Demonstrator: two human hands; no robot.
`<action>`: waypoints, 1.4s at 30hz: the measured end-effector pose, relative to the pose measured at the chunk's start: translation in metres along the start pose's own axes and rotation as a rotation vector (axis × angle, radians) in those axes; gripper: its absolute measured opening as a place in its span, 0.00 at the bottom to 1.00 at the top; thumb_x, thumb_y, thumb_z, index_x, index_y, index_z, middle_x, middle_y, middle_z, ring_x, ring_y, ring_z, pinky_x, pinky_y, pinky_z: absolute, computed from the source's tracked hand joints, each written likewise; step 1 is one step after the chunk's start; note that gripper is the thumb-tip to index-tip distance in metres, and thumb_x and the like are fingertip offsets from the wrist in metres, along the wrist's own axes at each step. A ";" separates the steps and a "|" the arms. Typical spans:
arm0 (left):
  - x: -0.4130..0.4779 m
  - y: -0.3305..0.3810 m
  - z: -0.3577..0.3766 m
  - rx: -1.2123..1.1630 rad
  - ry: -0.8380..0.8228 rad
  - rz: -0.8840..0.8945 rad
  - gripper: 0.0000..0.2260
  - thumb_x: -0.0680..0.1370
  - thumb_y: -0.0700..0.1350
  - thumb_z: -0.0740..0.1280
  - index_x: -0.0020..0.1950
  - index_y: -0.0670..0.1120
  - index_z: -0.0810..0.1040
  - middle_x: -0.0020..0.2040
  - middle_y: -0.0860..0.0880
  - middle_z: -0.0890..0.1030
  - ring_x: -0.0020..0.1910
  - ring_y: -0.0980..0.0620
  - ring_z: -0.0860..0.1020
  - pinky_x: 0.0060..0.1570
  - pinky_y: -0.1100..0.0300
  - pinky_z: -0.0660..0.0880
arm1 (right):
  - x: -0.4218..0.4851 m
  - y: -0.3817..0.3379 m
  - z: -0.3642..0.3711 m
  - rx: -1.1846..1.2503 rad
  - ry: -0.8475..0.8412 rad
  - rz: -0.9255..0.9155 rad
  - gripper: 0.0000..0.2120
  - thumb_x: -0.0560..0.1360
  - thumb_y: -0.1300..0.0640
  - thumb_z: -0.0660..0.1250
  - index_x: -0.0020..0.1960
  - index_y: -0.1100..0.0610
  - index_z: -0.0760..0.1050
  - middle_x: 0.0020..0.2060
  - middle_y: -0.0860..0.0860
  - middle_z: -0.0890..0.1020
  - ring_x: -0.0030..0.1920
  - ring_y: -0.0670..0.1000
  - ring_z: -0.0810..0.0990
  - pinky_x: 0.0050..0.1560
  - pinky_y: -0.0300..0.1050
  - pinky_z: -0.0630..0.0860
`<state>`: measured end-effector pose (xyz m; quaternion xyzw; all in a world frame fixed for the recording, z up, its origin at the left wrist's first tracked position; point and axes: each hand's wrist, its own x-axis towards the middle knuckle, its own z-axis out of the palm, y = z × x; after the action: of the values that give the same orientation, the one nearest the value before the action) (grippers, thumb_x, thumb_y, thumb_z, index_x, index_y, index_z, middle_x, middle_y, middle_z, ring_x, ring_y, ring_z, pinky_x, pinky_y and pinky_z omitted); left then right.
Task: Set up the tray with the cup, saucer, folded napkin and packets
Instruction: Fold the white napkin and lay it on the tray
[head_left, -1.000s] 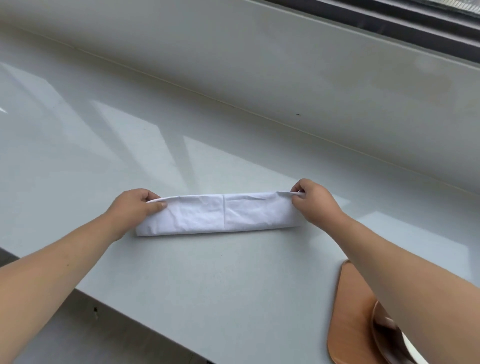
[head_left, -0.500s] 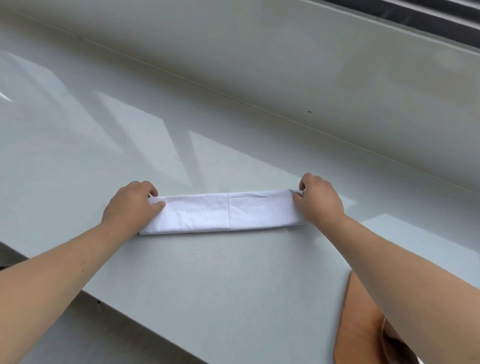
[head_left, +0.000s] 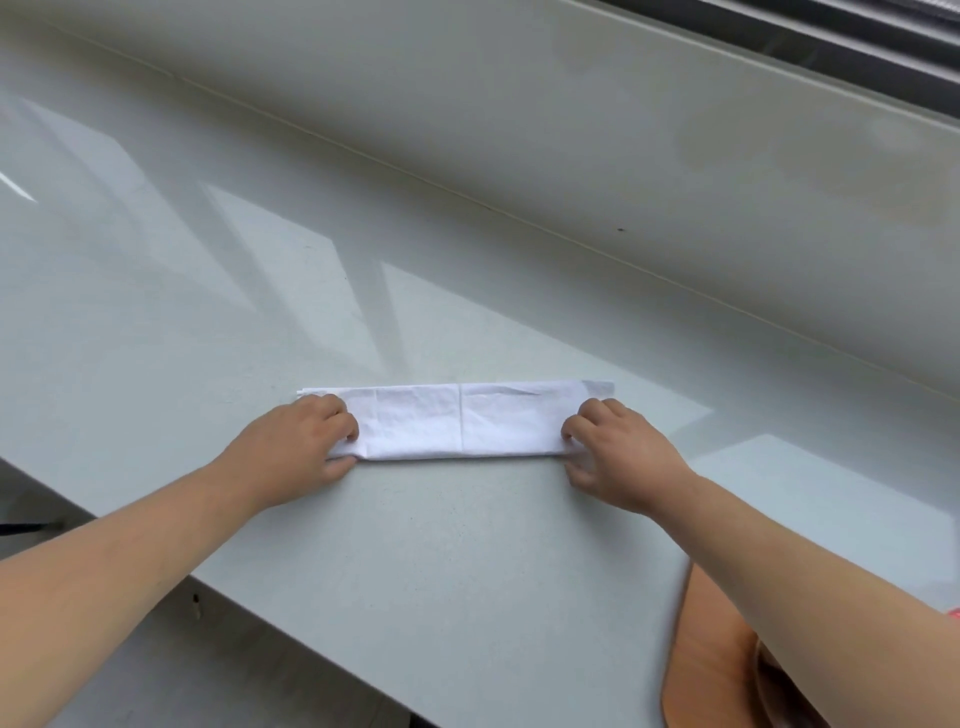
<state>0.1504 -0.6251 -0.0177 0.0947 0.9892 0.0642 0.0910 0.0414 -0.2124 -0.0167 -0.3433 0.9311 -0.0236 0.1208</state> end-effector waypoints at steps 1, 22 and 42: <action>0.001 0.001 0.000 0.005 0.012 0.002 0.08 0.75 0.50 0.73 0.52 0.49 0.83 0.51 0.51 0.80 0.52 0.46 0.79 0.40 0.54 0.76 | -0.001 0.000 0.000 -0.018 0.002 -0.014 0.13 0.75 0.51 0.66 0.58 0.53 0.78 0.51 0.51 0.78 0.51 0.57 0.76 0.50 0.51 0.76; 0.023 -0.014 0.000 -0.479 -0.028 -0.573 0.09 0.79 0.59 0.66 0.42 0.56 0.77 0.41 0.56 0.81 0.41 0.54 0.78 0.37 0.55 0.71 | 0.026 0.012 -0.019 0.328 -0.026 0.347 0.05 0.81 0.51 0.60 0.52 0.51 0.72 0.43 0.48 0.79 0.44 0.54 0.77 0.38 0.49 0.72; 0.040 -0.022 -0.010 -0.256 -0.150 -0.854 0.25 0.74 0.68 0.69 0.53 0.46 0.75 0.50 0.48 0.78 0.48 0.43 0.77 0.42 0.53 0.73 | 0.050 0.020 -0.006 0.280 0.027 0.790 0.27 0.77 0.35 0.66 0.60 0.58 0.72 0.53 0.55 0.79 0.53 0.60 0.78 0.46 0.49 0.71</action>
<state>0.1063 -0.6401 -0.0175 -0.3295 0.9144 0.1357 0.1920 -0.0095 -0.2292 -0.0239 0.0602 0.9805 -0.1063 0.1539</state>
